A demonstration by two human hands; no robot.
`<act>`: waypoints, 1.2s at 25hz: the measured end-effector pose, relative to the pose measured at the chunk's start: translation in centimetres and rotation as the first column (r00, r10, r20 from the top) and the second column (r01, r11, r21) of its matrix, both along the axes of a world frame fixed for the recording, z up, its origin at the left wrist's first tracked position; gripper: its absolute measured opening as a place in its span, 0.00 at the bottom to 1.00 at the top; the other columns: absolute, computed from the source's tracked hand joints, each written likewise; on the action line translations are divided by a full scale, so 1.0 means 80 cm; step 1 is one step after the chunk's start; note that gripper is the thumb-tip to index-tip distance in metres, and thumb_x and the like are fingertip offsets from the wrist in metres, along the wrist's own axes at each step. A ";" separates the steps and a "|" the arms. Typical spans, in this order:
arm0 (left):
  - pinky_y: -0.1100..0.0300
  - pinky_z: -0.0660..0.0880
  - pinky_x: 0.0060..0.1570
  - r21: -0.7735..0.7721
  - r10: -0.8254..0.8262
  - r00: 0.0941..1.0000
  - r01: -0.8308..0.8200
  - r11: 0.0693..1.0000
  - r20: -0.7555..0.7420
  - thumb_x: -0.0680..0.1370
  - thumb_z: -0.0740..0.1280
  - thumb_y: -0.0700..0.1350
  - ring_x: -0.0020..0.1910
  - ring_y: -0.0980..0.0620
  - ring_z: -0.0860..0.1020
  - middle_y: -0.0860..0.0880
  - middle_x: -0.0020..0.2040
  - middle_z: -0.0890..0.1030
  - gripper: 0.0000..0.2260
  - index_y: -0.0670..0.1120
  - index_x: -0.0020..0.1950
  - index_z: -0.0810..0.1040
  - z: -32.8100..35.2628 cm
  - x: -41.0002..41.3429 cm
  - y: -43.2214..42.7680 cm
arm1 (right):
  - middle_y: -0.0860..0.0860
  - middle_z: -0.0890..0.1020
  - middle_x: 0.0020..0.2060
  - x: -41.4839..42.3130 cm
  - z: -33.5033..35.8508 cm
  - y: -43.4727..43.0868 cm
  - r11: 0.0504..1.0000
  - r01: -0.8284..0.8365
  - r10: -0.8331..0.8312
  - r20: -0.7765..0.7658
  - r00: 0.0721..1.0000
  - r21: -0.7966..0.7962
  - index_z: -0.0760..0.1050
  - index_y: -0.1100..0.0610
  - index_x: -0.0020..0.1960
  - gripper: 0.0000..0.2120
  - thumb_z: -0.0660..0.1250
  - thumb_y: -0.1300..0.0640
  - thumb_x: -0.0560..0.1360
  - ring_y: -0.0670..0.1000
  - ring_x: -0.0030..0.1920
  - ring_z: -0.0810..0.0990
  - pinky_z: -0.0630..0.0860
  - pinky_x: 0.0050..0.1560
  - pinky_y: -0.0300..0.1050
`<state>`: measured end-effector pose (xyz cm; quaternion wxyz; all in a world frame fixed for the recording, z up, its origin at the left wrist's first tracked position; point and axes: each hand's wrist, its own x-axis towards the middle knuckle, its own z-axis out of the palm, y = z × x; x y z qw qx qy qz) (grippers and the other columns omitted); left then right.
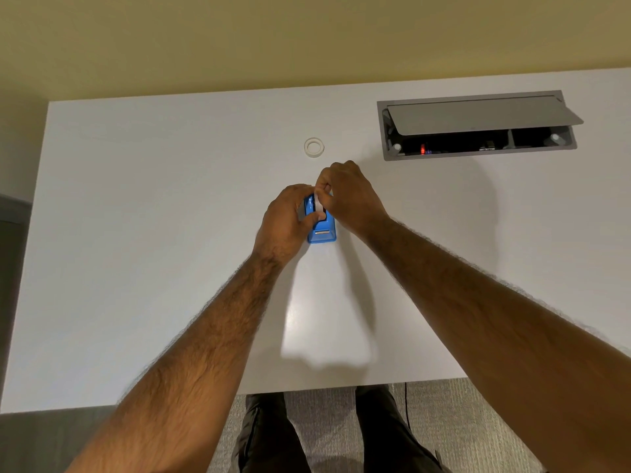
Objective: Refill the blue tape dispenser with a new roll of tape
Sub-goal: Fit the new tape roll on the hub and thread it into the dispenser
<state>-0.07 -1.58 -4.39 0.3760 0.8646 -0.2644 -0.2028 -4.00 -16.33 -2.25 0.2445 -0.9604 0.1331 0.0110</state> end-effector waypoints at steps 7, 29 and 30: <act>0.55 0.74 0.60 0.001 -0.001 0.999 0.001 1.000 0.032 0.76 0.70 0.51 0.56 0.51 0.78 0.50 0.59 0.81 0.17 0.48 0.63 0.78 -0.005 0.002 0.002 | 0.56 0.79 0.46 -0.014 0.001 0.000 0.999 -0.030 0.030 0.019 0.999 0.011 0.77 0.61 0.48 0.08 0.64 0.56 0.76 0.53 0.49 0.73 0.67 0.47 0.39; 0.57 0.68 0.59 0.128 -0.094 0.970 0.066 0.990 0.223 0.79 0.67 0.52 0.58 0.45 0.77 0.45 0.59 0.81 0.18 0.46 0.66 0.77 0.008 0.010 -0.001 | 0.55 0.80 0.53 -0.016 -0.010 -0.010 0.973 -0.112 0.137 -0.114 0.984 0.201 0.75 0.60 0.57 0.17 0.71 0.54 0.71 0.54 0.55 0.77 0.68 0.62 0.45; 0.56 0.68 0.59 0.153 -0.108 0.967 0.073 0.986 0.231 0.78 0.66 0.53 0.58 0.45 0.76 0.45 0.59 0.80 0.19 0.46 0.67 0.77 0.007 0.009 -0.001 | 0.56 0.80 0.55 -0.019 -0.009 -0.010 0.973 -0.108 0.132 -0.107 0.985 0.205 0.75 0.60 0.58 0.19 0.71 0.53 0.71 0.54 0.55 0.76 0.67 0.62 0.45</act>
